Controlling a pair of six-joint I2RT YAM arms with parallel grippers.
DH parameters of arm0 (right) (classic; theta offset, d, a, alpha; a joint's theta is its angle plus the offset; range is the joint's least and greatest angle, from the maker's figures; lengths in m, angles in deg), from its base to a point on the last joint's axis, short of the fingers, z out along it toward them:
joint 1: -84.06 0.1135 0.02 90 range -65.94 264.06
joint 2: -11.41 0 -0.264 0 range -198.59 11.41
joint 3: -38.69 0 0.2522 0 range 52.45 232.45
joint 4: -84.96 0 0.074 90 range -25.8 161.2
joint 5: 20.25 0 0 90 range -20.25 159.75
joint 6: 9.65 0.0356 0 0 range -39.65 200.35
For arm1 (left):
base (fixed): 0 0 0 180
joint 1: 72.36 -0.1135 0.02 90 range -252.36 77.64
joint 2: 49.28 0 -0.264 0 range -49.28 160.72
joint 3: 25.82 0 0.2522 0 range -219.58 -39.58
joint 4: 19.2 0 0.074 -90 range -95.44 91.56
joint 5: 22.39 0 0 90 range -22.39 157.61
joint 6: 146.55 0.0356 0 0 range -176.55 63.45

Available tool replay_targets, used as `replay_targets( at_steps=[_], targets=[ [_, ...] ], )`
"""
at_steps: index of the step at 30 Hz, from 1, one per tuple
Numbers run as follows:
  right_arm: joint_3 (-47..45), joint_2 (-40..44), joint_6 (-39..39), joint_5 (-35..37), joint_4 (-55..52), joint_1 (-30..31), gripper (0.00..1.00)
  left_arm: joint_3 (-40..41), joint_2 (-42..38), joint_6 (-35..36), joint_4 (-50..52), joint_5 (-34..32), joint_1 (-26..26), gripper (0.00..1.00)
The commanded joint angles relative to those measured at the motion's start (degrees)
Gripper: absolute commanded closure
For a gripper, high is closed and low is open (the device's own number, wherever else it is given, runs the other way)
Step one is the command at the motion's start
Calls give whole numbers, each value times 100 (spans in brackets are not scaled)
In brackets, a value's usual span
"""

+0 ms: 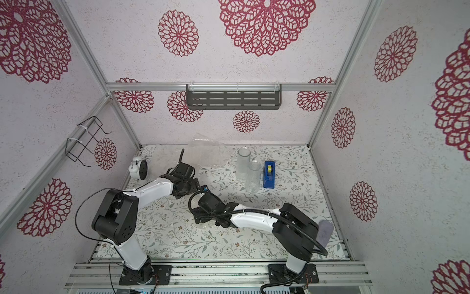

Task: Wrap vases in bubble wrap
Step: Wrap the vase in bubble wrap.

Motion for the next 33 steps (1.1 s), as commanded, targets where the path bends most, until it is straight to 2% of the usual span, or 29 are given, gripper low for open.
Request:
replay_targets(
  at_steps=[1, 9, 12, 15, 16, 25, 33],
  targets=[
    [295, -103, -297, 389, -269, 72, 7, -22, 189, 76, 284, -88, 28, 11],
    [566, -638, -184, 157, -298, 59, 17, -35, 207, 69, 229, 86, 21, 10],
    [433, -686, -1, -43, -149, -17, 22, -60, 169, 76, 247, 189, 19, 9],
    [89, -617, 291, -352, 224, -139, 26, -103, 42, 93, 274, 236, 8, 2],
    [-51, -593, 412, -481, 377, -181, 27, -122, -32, 101, 283, 273, 7, 2],
    [-985, -432, 1397, -1439, 1772, -541, 29, -377, -648, 104, 568, 270, 12, 2],
    [-1166, -438, 1744, -1504, 2172, -585, 30, 28, -964, -38, 540, 220, 57, 1]
  ],
)
